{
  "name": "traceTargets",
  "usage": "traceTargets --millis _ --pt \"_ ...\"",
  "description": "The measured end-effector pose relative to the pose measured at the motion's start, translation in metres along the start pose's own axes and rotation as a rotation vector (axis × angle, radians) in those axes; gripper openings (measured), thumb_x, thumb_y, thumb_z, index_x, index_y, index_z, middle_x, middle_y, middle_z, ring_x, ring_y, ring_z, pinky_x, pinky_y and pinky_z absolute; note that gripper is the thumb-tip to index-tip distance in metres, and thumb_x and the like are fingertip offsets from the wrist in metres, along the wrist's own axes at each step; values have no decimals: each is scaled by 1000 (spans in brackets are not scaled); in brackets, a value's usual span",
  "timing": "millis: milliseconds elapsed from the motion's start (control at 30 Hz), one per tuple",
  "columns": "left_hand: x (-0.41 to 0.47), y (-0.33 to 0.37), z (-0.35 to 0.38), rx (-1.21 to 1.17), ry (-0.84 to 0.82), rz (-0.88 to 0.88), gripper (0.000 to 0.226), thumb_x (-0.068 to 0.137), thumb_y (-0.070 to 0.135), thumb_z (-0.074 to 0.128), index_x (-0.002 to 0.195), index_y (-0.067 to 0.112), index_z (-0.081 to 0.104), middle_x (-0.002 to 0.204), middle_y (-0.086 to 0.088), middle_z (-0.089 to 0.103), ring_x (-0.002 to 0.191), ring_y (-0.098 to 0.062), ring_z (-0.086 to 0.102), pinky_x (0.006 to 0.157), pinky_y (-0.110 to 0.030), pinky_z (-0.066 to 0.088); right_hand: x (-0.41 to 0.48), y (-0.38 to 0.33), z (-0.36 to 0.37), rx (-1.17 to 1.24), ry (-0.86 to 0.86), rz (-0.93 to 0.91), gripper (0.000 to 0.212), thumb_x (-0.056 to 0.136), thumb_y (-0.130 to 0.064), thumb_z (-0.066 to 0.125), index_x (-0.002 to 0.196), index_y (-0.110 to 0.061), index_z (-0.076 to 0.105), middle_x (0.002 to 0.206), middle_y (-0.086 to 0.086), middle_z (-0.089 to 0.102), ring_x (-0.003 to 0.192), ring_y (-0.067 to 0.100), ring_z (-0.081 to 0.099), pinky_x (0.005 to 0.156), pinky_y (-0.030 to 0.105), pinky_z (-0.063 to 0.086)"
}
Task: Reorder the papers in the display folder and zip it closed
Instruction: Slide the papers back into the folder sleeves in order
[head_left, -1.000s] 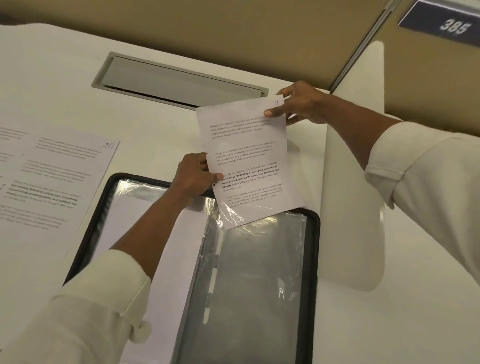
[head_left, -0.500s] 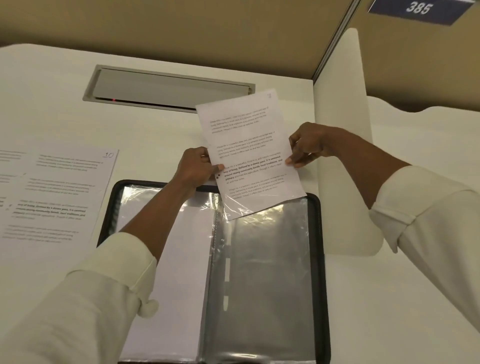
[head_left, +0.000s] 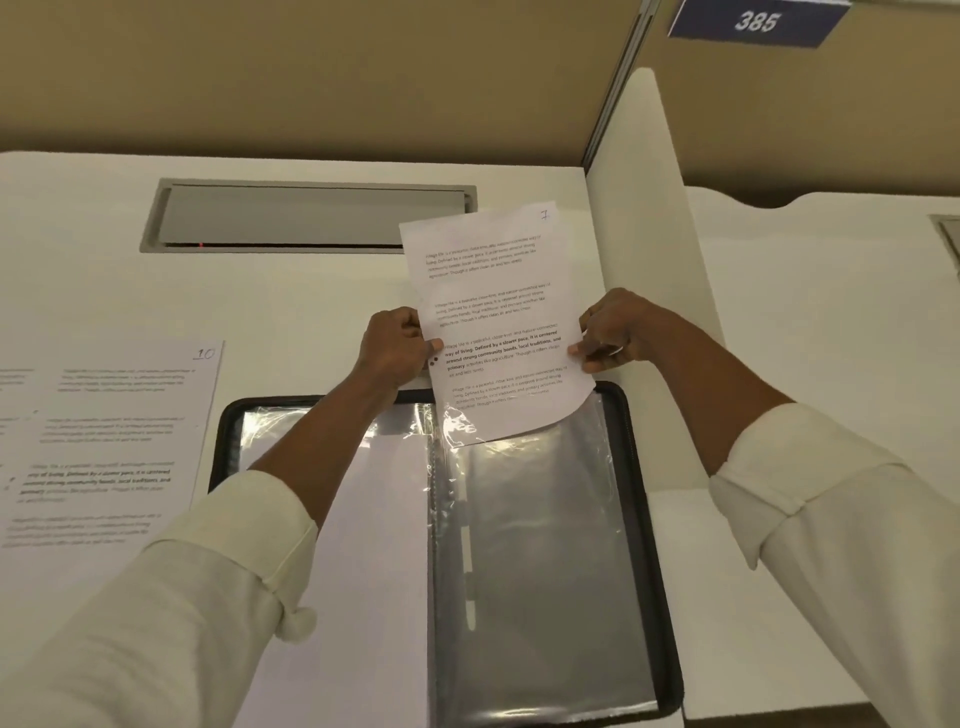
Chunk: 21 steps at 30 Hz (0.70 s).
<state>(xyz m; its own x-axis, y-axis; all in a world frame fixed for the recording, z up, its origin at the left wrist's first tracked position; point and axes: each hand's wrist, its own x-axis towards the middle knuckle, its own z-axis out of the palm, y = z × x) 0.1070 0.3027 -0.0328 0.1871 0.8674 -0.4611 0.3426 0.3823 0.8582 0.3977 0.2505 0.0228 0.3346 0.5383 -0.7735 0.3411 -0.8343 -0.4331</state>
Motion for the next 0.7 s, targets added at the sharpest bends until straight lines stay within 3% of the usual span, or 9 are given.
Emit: traceTargets --millis 100,233,300,500,700 --pt "1 -1 2 -3 -2 7 24 90 -5 79 107 10 72 105 -8 79 95 -24 78 85 -41 66 -4 7 1 -14 4 26 25 82 11 81 105 9 71 102 23 75 82 29 72 72 40 65" --pt "2 -4 5 -15 -18 4 31 91 -6 77 118 8 72 109 -6 79 98 -22 78 91 -44 65 -8 11 6 -160 -83 60 14 88 10 76 93 4 65 93 20 70 77 27 69 71 37 63" --pt "4 -5 5 -31 -15 8 31 92 -6 76 118 10 72 109 -5 79 99 -22 77 92 -44 64 -8 11 7 -209 -66 51 20 85 10 79 101 7 68 100 23 73 74 28 70 69 36 64" --pt "13 -6 2 -63 16 11 22 94 -3 75 104 17 73 103 -6 80 102 -30 77 94 -48 64 -4 10 8 -248 -105 -7 48 74 14 86 119 14 69 110 28 75 97 40 76 87 48 64" --pt "15 -7 -1 -37 8 10 24 93 -3 76 103 19 74 101 -9 80 100 -30 78 95 -48 63 -7 11 11 -193 -113 4 48 71 10 90 115 11 71 110 25 76 102 38 76 91 49 63"
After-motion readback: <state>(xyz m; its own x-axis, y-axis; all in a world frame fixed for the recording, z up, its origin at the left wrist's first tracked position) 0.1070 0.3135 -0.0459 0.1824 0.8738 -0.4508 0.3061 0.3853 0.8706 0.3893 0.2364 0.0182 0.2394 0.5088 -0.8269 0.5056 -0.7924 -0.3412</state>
